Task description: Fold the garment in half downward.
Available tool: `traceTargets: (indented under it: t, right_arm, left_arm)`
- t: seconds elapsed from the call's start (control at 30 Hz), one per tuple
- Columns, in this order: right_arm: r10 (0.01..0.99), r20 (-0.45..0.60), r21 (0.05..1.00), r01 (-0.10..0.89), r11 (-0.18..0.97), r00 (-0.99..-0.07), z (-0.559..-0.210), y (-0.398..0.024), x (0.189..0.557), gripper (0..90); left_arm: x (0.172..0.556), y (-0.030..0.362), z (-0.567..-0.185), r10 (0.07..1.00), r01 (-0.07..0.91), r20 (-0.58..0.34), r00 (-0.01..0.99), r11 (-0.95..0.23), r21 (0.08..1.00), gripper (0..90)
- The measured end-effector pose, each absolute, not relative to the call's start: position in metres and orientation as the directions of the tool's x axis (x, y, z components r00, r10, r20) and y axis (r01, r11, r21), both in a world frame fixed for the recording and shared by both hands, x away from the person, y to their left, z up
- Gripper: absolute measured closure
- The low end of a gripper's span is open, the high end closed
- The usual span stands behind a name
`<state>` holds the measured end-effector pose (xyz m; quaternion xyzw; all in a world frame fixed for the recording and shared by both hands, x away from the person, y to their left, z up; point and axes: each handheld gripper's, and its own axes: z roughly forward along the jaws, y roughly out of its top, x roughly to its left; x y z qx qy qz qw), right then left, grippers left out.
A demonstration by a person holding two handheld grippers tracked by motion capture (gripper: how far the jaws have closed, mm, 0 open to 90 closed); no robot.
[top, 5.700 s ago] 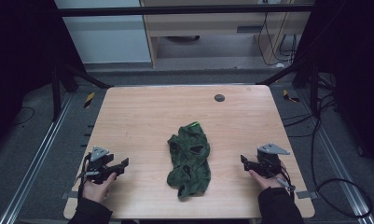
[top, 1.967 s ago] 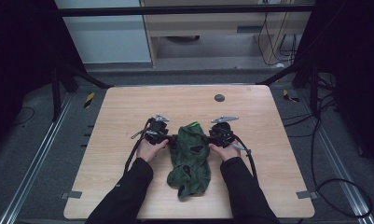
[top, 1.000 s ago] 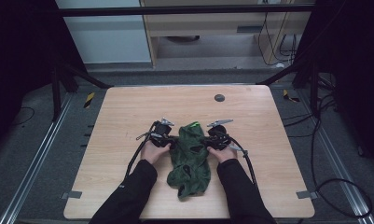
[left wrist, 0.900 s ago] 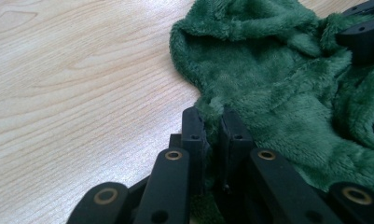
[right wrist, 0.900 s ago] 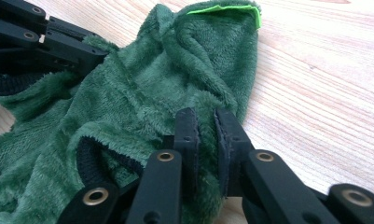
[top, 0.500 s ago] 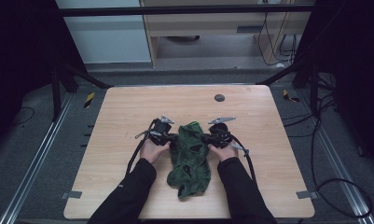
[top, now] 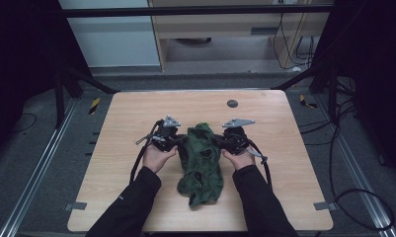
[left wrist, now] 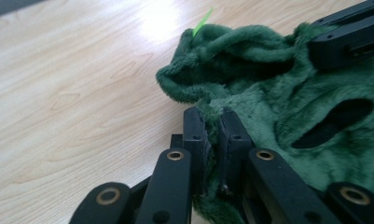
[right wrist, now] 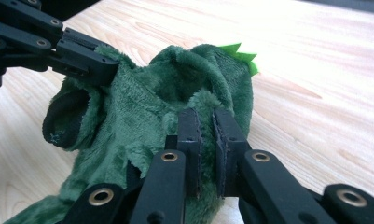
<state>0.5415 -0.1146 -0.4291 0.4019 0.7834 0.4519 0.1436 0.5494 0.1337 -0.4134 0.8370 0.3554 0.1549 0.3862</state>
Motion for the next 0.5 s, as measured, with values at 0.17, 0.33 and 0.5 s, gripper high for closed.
traceTargets:
  t: [0.17,0.33,0.5]
  right_arm:
    - [0.747,0.116,0.836,0.470,0.282,-0.654,-0.422,-0.115,0.534,83.0]
    - [0.734,0.104,0.850,0.443,0.284,-0.671,-0.416,-0.119,0.526,83.0]
    - [0.715,0.095,0.863,0.415,0.287,-0.692,-0.412,-0.120,0.515,83.0]
  left_arm:
    - [0.535,0.134,-0.404,0.700,0.440,0.015,0.714,-0.465,0.768,83.3]
    - [0.522,0.136,-0.396,0.693,0.416,0.031,0.720,-0.467,0.780,83.3]
    - [0.508,0.139,-0.392,0.680,0.394,0.039,0.732,-0.470,0.790,83.2]
